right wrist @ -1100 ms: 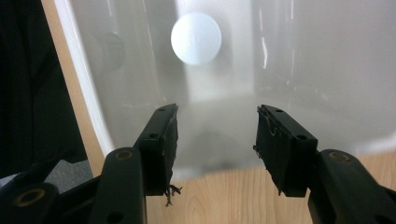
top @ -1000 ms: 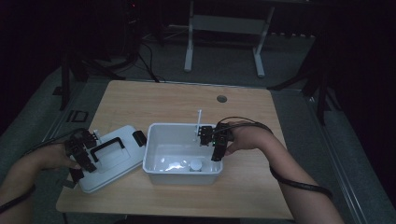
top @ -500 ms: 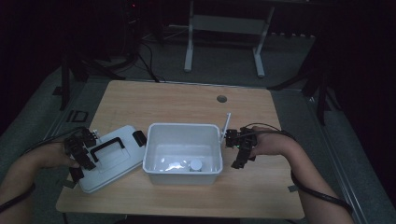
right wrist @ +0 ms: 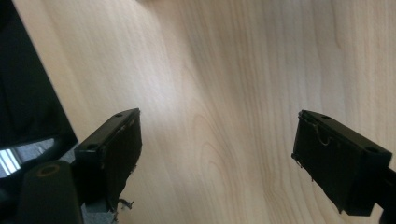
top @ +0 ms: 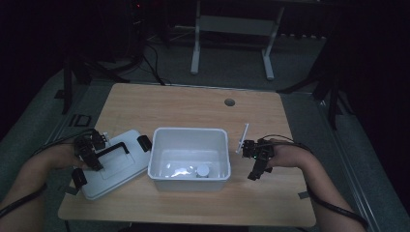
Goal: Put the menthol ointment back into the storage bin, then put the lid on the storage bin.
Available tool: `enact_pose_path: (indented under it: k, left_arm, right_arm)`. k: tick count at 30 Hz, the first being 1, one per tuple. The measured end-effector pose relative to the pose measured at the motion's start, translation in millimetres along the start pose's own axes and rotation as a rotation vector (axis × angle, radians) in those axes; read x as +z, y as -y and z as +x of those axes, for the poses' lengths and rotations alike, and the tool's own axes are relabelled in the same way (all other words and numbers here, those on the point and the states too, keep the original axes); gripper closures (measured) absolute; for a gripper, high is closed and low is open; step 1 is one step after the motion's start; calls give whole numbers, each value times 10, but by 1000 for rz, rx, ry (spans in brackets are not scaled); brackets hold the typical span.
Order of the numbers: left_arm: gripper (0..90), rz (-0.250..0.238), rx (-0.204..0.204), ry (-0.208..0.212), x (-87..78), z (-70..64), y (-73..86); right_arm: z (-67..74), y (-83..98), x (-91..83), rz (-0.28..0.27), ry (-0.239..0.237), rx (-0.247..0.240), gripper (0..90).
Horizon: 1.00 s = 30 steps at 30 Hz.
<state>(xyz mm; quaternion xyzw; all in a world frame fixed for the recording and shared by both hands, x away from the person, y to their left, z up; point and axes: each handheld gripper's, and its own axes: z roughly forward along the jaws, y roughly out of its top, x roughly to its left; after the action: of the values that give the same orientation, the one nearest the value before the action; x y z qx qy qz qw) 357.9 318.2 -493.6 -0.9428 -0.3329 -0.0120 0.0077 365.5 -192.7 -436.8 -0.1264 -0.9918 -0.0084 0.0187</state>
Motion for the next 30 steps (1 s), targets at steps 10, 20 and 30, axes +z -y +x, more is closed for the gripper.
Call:
enact_pose_path:
  k: [10, 20, 30]
  left_arm:
    - [803, 65, 25, 16, -10, -60, -132]
    - [835, 65, 19, 50, -44, -52, -107]
    - [836, 43, 15, 56, -316, -64, 37]
  right_arm:
    - [-57, 61, -2, -6, 12, 20, 153]
    - [-49, 111, 66, 13, 17, 34, 158]
    - [-31, 102, 31, -4, 17, 35, 158]
